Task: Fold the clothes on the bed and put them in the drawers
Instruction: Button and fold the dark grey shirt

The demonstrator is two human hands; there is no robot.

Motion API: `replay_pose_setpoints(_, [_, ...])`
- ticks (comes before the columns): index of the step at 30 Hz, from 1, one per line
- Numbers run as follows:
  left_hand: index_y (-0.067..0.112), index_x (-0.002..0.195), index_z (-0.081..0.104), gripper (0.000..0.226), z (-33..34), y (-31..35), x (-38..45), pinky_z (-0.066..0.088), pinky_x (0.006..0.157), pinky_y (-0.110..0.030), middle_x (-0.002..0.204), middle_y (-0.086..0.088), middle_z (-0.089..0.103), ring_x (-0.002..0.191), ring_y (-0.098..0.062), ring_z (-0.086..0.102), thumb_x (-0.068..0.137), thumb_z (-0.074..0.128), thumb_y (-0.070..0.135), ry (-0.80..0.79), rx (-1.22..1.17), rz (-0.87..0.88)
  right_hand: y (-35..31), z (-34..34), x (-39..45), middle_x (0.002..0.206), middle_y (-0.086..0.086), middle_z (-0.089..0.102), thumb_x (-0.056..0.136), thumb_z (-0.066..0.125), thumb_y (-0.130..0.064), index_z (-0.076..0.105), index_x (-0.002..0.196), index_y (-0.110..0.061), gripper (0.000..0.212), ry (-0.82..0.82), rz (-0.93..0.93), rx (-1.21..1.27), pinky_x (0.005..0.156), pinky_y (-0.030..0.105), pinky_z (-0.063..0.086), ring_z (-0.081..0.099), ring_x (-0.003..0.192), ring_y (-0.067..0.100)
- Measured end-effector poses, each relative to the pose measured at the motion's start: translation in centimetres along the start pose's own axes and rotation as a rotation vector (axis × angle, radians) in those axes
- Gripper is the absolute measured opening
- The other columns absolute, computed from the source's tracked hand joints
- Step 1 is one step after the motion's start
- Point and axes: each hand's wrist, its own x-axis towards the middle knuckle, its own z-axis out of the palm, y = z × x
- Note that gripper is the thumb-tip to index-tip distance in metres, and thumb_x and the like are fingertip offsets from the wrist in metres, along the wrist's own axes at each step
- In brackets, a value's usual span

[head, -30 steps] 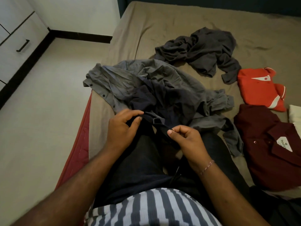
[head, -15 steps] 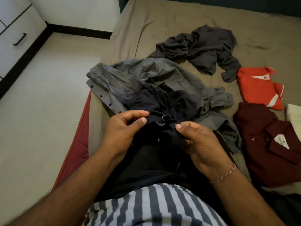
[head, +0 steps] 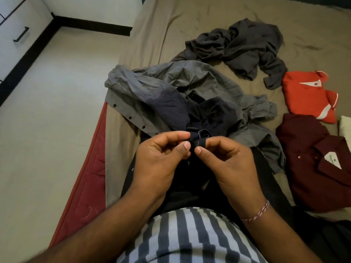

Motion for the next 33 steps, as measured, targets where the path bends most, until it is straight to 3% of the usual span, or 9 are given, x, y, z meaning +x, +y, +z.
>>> replay_pose_setpoints(3, [0.021, 0.101, 0.081, 0.022, 0.1, 0.2, 0.0, 0.058, 0.074, -0.021, 0.090, -0.003, 0.078, 0.079, -0.013, 0.074, 0.087, 0.079, 0.005, -0.015, 0.029, 0.027, 0.2, 0.3, 0.0, 0.085, 0.005, 0.076, 0.085, 0.080, -0.007, 0.076, 0.088, -0.010, 0.006, 0.041, -0.064, -0.100, 0.077, 0.040, 0.063, 0.074, 0.081, 0.025])
replay_pose_setpoints(9, [0.020, 0.098, 0.080, 0.021, 0.3, 0.2, 0.0, 0.058, 0.074, -0.021, 0.086, -0.004, 0.077, 0.078, -0.013, 0.072, 0.086, 0.081, 0.004, -0.030, 0.102, 0.066, 0.2, 0.5, -0.1, 0.087, 0.005, 0.077, 0.086, 0.079, -0.010, 0.078, 0.092, -0.008, 0.007, 0.058, -0.078, -0.126, 0.077, 0.048, 0.062, 0.075, 0.084, 0.024])
replay_pose_setpoints(16, [0.022, 0.099, 0.078, 0.023, 0.3, -0.3, 0.0, 0.057, 0.072, -0.019, 0.087, 0.000, 0.076, 0.077, -0.010, 0.072, 0.088, 0.080, 0.003, -0.001, 0.170, 0.114, 0.5, 0.6, -0.3, 0.093, -0.003, 0.079, 0.086, 0.080, -0.006, 0.080, 0.100, -0.011, 0.015, 0.105, -0.102, -0.146, 0.081, 0.031, 0.062, 0.076, 0.089, 0.012])
replay_pose_setpoints(21, [0.021, 0.097, 0.077, 0.023, 0.4, -0.6, 0.0, 0.056, 0.071, -0.017, 0.084, 0.000, 0.075, 0.074, -0.008, 0.070, 0.087, 0.079, 0.001, 0.034, 0.139, 0.108, 0.7, 0.5, -0.2, 0.091, -0.008, 0.078, 0.088, 0.065, 0.010, 0.080, 0.100, -0.015, 0.031, 0.106, -0.147, -0.241, 0.079, 0.018, 0.058, 0.074, 0.085, 0.004])
replay_pose_setpoints(29, [0.018, 0.097, 0.077, 0.019, 0.8, -0.7, 0.3, 0.057, 0.069, -0.018, 0.082, 0.001, 0.075, 0.074, -0.009, 0.072, 0.088, 0.078, 0.001, 0.059, 0.061, 0.040, 1.3, 0.7, 0.0, 0.093, -0.001, 0.078, 0.088, 0.075, 0.002, 0.079, 0.100, -0.010, 0.017, 0.128, -0.116, -0.117, 0.080, 0.040, 0.063, 0.075, 0.085, 0.019])
replay_pose_setpoints(31, [0.017, 0.096, 0.077, 0.018, 0.8, -0.8, 0.3, 0.057, 0.070, -0.019, 0.082, 0.001, 0.076, 0.074, -0.010, 0.072, 0.088, 0.079, 0.001, 0.046, 0.056, 0.021, 1.3, 0.8, 0.0, 0.093, 0.001, 0.078, 0.086, 0.076, 0.002, 0.078, 0.099, -0.009, 0.018, 0.141, -0.125, -0.082, 0.078, 0.038, 0.063, 0.075, 0.084, 0.021])
replay_pose_setpoints(33, [0.016, 0.095, 0.078, 0.015, 0.8, -1.0, 0.3, 0.058, 0.070, -0.020, 0.083, -0.002, 0.076, 0.074, -0.012, 0.073, 0.088, 0.080, 0.003, 0.039, 0.051, 0.006, 1.4, 0.9, 0.1, 0.095, -0.002, 0.078, 0.084, 0.078, 0.000, 0.077, 0.099, -0.013, 0.020, 0.143, -0.148, -0.053, 0.077, 0.027, 0.062, 0.075, 0.086, 0.015])
